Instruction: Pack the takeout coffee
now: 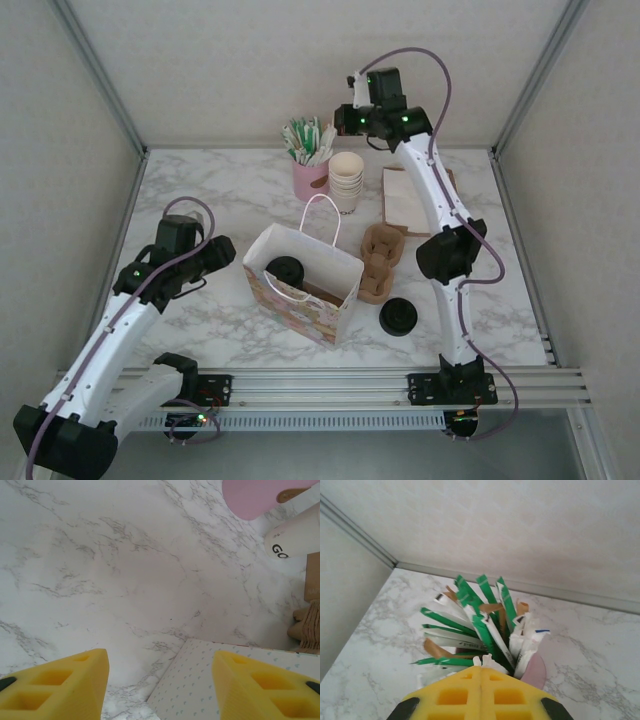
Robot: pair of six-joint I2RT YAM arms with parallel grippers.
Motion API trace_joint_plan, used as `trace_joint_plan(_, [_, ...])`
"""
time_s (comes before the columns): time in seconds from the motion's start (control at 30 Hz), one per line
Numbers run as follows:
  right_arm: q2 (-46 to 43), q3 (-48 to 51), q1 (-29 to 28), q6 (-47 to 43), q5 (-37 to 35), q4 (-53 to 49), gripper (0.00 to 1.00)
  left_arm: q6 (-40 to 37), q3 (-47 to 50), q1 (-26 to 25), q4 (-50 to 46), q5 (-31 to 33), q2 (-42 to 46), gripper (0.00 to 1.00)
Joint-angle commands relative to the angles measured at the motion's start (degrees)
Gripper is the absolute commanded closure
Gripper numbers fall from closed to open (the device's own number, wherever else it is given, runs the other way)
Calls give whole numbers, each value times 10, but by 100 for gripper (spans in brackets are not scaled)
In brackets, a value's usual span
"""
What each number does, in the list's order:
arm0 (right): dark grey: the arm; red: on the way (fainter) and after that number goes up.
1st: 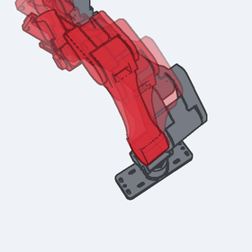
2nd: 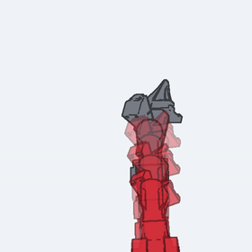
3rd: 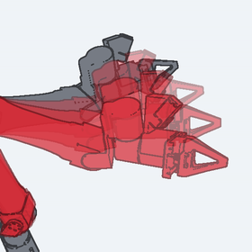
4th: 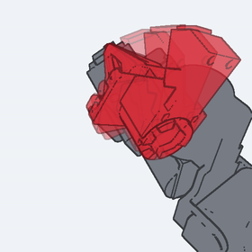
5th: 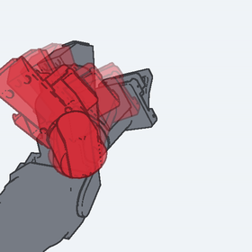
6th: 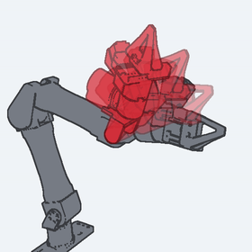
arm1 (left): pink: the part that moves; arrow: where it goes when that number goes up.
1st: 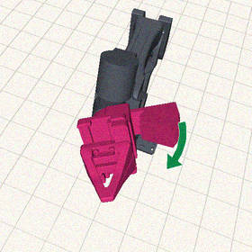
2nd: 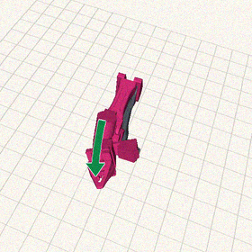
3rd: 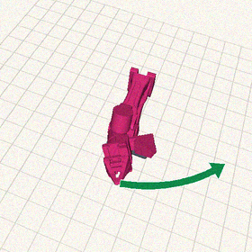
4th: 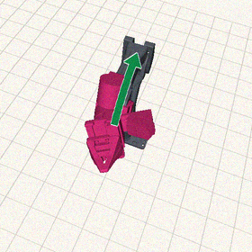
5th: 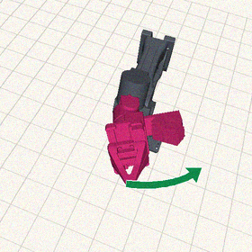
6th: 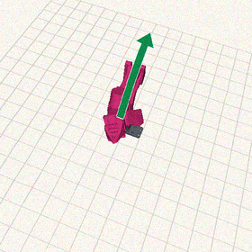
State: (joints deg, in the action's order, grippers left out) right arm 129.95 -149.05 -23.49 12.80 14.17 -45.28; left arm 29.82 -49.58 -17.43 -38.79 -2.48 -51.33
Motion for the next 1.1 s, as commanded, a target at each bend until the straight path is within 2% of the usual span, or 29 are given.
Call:
trace_joint_plan(0.0, [-40, -19, -6, -23, -21, -12, 100, 3, -22, -4, -9, 9, 11, 44])
trace_joint_plan(0.2, [-87, -24, -11, -39, -38, -26, 100, 0, -40, -4, -16, 12, 12, 44])
trace_joint_plan(0.5, [-220, -19, -33, -63, -56, -65, 100, 10, -57, -4, -8, 7, 23, 44])
trace_joint_plan(0.8, [-385, 99, -63, -60, -38, -42, 100, 20, -53, -4, -4, -5, 39, 44])
trace_joint_plan(1.07, [-477, 155, -79, -16, 10, -42, 100, 33, -49, -4, -3, -13, 52, 44])
